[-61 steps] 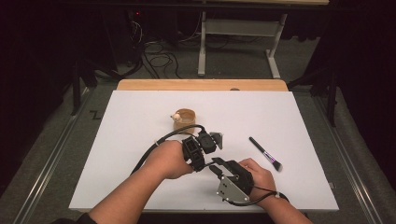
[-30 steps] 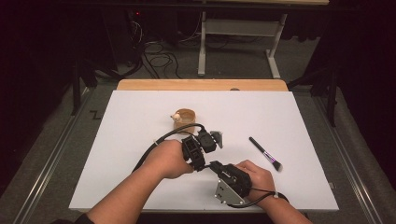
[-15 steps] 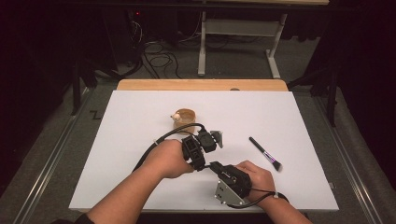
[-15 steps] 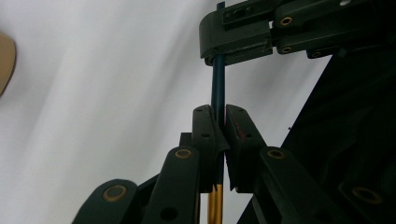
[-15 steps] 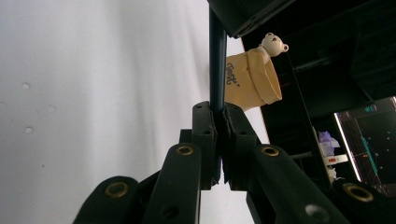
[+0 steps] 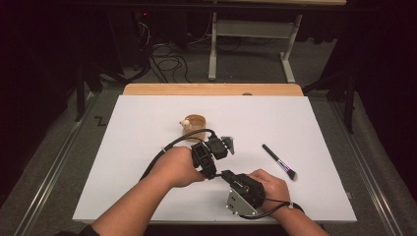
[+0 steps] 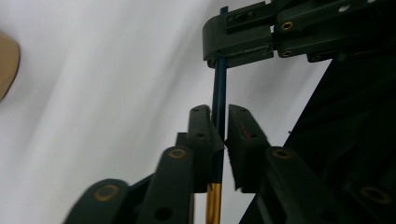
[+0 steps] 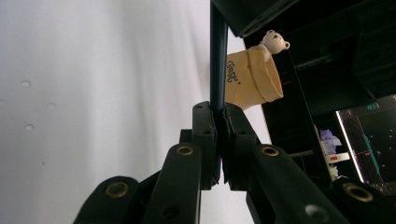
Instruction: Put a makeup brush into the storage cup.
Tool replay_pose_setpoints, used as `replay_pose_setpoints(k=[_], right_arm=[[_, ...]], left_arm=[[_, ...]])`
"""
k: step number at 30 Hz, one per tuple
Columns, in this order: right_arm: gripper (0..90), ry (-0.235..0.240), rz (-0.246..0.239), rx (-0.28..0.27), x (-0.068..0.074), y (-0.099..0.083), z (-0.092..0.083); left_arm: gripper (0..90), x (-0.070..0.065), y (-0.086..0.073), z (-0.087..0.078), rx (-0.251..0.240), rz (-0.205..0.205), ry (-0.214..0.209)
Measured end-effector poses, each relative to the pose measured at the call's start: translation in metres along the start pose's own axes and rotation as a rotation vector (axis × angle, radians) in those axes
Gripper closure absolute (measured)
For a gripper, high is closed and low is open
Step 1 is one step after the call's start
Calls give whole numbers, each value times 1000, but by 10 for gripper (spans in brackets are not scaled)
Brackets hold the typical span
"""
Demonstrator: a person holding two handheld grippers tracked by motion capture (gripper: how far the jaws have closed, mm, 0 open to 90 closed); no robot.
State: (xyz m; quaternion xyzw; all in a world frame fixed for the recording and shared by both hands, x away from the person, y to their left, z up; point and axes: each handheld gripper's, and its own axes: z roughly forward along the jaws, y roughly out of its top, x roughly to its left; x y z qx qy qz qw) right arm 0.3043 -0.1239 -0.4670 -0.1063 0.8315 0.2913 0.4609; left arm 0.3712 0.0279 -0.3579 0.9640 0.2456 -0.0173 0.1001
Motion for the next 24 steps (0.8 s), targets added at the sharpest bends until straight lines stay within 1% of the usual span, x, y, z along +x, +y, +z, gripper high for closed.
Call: replay_pose_setpoints(k=[2,3,7,8,9,10,11,12,15,16,18,24], right_arm=[[864,1,-2,3,1,0,0],[864,2,-3,5,1,0,1],[864,2,1,6,1,0,1],[864,3,3,6,1,0,1],[864,3,12,7,1,0,0],[864,4,12,7,0,-1,1],[864,6,11,10,0,-1,0],[864,5,3,10,-1,-2,0],[864,10,9,14,-1,-2,0],[864,12,17,15,-1,-3,0],[864,11,21,22,-1,-3,0],[864,16,42,35,-3,-6,0]], left_arm=[[692,1,0,-2,-19,-10,-7],[644,1,0,-2,-19,-10,-7],[552,2,-1,-7,-59,-22,23],[528,2,-1,-9,-66,-20,32],[512,2,-1,-9,-66,-20,32],[493,4,-3,-11,-87,-23,42],[477,4,-4,-12,-96,-24,56],[463,5,-4,-13,-99,-27,57],[426,7,-8,-16,-120,-32,89],[406,7,-8,-16,-125,-35,92],[392,10,-10,-18,-147,-48,110],[367,20,-19,-21,-188,-80,132]])
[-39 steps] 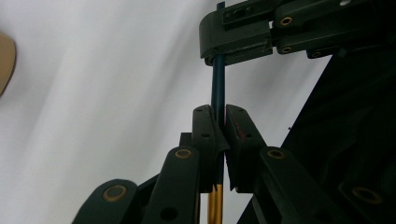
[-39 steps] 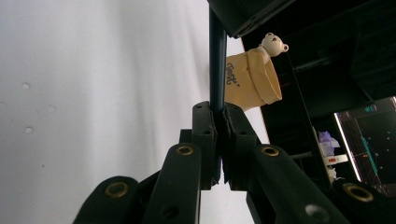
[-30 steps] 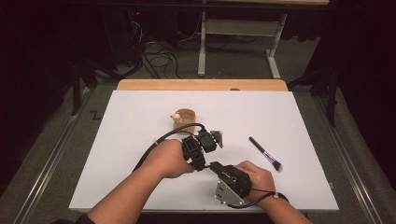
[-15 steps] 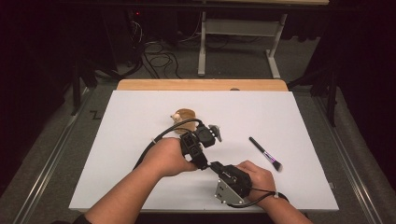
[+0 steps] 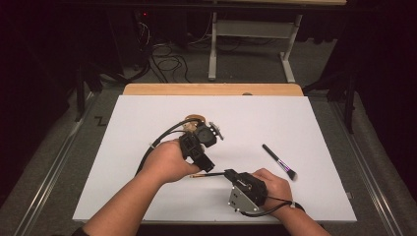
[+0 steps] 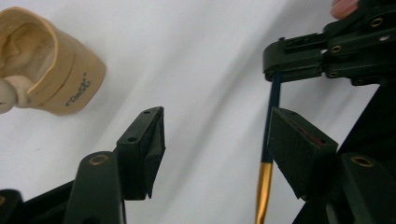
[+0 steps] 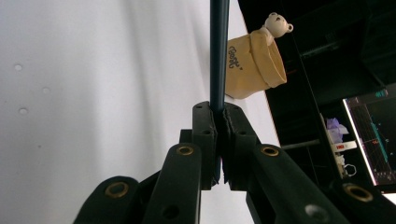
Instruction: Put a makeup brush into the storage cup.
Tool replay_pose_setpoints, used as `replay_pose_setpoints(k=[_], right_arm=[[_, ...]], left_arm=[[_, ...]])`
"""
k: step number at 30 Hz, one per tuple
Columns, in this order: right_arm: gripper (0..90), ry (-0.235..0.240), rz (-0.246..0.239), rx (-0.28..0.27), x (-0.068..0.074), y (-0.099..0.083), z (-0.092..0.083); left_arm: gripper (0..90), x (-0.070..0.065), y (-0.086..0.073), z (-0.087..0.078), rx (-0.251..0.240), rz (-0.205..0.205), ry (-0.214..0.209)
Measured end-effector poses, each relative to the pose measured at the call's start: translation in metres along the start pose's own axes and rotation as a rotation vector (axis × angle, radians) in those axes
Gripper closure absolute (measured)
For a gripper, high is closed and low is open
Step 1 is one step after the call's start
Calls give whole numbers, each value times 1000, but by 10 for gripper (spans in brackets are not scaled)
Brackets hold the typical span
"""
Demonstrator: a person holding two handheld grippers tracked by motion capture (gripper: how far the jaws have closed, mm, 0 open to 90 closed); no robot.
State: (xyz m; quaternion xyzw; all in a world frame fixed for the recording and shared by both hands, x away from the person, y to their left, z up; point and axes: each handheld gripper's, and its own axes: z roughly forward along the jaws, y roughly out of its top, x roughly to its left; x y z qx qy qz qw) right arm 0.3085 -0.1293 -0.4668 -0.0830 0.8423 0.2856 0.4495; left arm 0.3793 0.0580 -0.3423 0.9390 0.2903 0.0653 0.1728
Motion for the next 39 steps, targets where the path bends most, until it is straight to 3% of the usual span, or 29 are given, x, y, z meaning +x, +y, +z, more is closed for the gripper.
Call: replay_pose_setpoints(k=[11,17,26,33,39], right_arm=[[864,2,35,14,0,-7,-3],[864,-1,49,13,0,-9,-6],[864,-11,100,18,-2,-18,-10],[864,-24,186,15,-3,-26,-16],[864,-24,203,17,-7,-33,-16]], left_arm=[[346,29,-29,-4,-50,-77,20],[339,39,-48,-9,-107,-123,31],[318,52,-70,-10,-179,-150,63],[315,55,-88,0,-285,-180,75],[313,56,-103,12,-372,-203,74]])
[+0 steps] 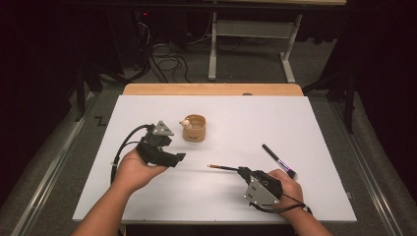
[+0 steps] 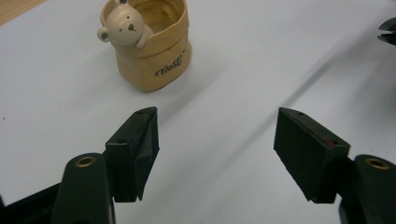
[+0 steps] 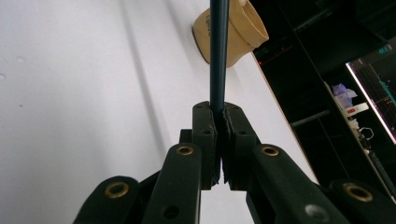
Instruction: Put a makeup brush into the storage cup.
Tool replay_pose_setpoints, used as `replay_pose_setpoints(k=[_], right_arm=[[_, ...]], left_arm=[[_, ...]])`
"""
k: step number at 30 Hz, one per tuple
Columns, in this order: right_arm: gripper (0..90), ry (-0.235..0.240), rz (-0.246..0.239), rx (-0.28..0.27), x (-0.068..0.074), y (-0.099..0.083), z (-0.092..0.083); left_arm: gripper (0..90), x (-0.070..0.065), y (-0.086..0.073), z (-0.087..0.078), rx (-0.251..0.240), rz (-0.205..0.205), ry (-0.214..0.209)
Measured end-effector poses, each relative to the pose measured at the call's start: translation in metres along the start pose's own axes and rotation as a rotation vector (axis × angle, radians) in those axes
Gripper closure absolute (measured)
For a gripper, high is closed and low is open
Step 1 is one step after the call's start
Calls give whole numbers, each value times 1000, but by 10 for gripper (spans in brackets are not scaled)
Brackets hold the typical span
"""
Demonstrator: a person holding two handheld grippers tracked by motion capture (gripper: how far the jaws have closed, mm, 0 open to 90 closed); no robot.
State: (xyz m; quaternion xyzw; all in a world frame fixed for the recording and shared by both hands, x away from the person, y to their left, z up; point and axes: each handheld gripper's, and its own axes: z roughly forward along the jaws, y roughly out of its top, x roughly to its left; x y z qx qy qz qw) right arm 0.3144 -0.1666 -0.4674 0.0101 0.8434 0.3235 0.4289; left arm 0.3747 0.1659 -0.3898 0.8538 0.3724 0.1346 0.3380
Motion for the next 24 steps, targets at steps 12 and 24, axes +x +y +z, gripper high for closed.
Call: replay_pose_setpoints(k=[12,24], right_arm=[[863,-7,58,-6,-4,-5,-2],[864,20,197,-37,-14,-12,-5]], left_arm=[[295,4,-39,13,-177,-40,12],[278,3,-76,22,-322,-81,-9]])
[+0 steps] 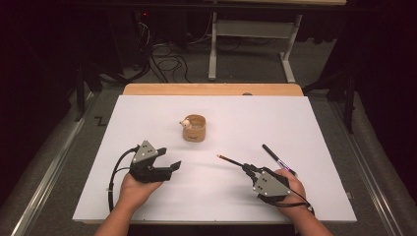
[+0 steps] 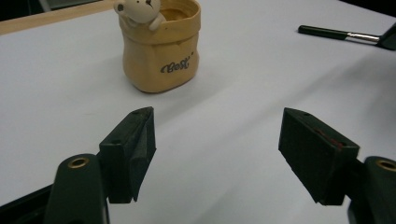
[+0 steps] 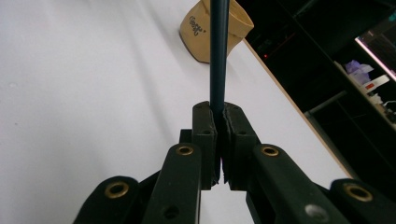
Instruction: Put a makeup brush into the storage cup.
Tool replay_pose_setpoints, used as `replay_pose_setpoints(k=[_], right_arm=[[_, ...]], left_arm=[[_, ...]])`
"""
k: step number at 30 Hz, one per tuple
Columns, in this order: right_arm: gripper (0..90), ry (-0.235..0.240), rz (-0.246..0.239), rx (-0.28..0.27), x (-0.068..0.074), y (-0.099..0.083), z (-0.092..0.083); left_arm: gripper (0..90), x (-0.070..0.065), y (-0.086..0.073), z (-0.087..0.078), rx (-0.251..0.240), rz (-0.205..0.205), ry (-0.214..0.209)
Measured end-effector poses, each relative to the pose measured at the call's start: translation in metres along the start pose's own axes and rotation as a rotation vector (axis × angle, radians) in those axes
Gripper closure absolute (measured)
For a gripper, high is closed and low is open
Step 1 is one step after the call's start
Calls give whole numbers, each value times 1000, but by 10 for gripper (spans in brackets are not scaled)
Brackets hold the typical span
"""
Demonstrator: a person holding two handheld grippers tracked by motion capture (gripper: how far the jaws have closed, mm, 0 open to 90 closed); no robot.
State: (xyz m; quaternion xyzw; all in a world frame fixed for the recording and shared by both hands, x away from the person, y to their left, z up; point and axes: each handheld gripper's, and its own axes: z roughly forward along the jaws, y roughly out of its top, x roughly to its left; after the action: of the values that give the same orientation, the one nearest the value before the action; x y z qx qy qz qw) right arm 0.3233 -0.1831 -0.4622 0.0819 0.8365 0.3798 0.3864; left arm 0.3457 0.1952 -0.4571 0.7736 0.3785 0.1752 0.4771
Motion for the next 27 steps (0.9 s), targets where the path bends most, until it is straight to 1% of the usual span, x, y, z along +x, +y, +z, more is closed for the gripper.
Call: replay_pose_setpoints(k=[1,4,5,7,9,11,13,14,15,17,20,21,22,24,26,27], right_arm=[[864,5,22,-6,-1,-1,0],[864,17,60,-16,-4,-1,-1],[864,29,87,-24,-5,-2,-1],[864,35,120,-30,-8,-2,-2],[864,46,168,-44,-10,-3,-2],[864,59,206,-58,-15,-5,-2],[864,77,263,-75,-19,-7,-3],[864,79,278,-81,-21,-8,-3],[864,86,306,-87,-23,-9,-3],[864,95,347,-97,-25,-10,-3],[864,107,389,-116,-29,-11,-2],[864,107,389,-116,-29,-11,-2],[865,113,417,-134,-31,-11,-1],[865,117,441,-147,-33,-11,-1],[865,122,469,-153,-36,-11,0],[865,126,474,-162,-37,-11,1]], left_arm=[[278,0,-2,-1,-6,6,2],[274,0,-4,-2,-12,13,8],[269,0,-7,-4,-31,22,23],[257,0,-11,-6,-50,19,28],[248,-1,-16,-6,-67,29,43],[213,-2,-20,-6,-89,21,45],[192,-1,-22,-7,-105,21,40],[180,-2,-23,-7,-117,25,46],[170,-1,-24,-8,-124,25,47],[159,0,-25,-9,-140,12,43],[132,0,-27,-9,-153,9,49],[120,0,-27,-9,-153,9,49],[107,-1,-28,-10,-166,5,49],[84,-2,-29,-11,-174,8,58],[52,-2,-30,-11,-180,5,60],[30,-1,-31,-11,-186,4,65]])
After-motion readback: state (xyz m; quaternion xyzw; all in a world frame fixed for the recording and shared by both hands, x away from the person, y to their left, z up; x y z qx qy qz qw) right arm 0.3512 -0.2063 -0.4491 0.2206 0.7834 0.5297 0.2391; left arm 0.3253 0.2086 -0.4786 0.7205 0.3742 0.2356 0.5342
